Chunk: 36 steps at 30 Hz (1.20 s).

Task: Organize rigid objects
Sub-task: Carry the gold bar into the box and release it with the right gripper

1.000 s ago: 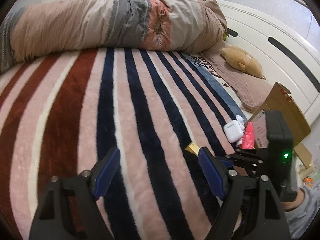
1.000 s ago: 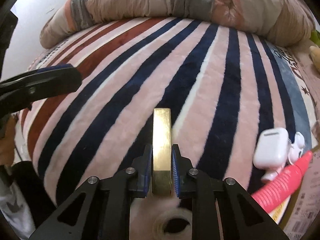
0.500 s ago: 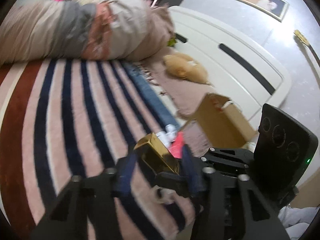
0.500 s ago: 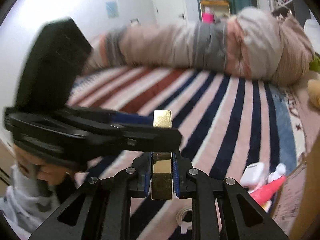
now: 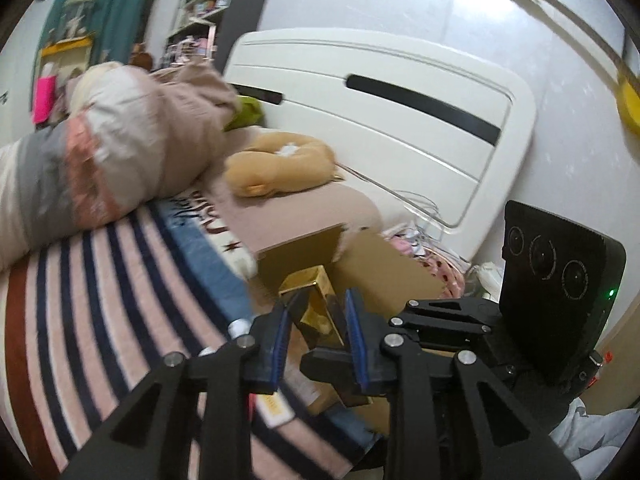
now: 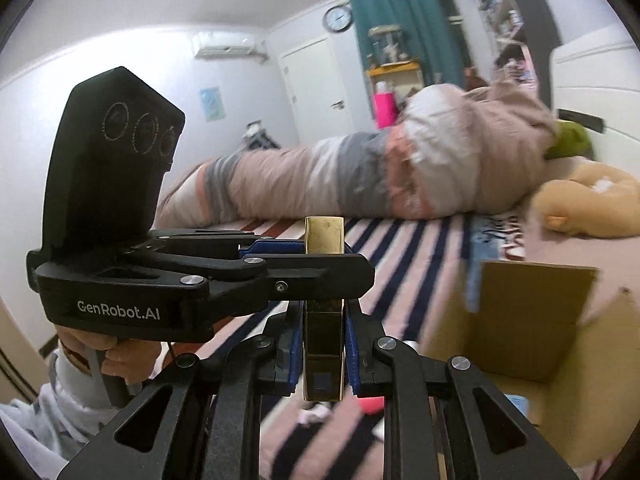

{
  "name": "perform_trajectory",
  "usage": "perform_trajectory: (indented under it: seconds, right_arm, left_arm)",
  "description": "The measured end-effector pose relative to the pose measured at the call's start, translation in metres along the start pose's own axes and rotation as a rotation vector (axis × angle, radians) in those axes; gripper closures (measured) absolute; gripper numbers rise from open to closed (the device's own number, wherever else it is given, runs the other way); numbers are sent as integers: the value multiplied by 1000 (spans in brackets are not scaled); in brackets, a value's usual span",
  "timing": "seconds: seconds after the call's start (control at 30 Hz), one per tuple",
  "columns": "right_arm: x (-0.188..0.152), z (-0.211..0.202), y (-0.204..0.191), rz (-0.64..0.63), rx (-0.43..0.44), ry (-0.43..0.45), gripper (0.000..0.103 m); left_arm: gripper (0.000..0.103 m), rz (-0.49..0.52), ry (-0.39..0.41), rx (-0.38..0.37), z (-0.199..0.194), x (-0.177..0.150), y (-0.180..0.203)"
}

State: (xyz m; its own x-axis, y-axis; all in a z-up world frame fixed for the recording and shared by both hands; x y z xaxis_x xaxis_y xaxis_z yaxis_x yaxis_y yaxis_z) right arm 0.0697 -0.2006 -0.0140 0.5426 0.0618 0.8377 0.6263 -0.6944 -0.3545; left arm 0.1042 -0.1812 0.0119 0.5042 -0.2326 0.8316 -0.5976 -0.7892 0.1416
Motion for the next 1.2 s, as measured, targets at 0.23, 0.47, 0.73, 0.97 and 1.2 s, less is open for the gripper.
perform_trajectory:
  seconds: [0.23,0.47,0.73,0.97,1.2]
  right_arm:
    - [-9,-28,74,54,-115,-21,90]
    - [-34,-31,129,56,-227,-124,90]
    - [-49,-20,148,2,-318,-184,90]
    - [-44,-15,147,6,-344,-192,86]
    - [-31,-17,103,-14,-293,-160,85]
  left_arm:
    - [79,68,-101,-60,74,11,51]
    - [79,81,-212,-109,137,-1,67]
    - [69,85,-257,-92,156,-9,59]
    - [55,59,-215,-73,132,-5,45]
    - [46,23,-135,2,66,-6,17]
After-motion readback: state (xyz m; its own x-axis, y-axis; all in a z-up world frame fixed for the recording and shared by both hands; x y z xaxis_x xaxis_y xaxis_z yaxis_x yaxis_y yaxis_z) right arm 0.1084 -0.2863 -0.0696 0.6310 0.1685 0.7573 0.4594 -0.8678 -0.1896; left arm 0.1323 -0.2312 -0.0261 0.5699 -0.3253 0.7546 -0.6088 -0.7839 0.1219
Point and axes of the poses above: each gripper's, at about its wrist camera, not at the fingertips, and z roughly the way its jaws point, y to its right, x to its top, the point moved 9 cm from there along z, roughly the way its jaws point, and after that the axes turned 7 degrees about z, right-handed, at the moved point
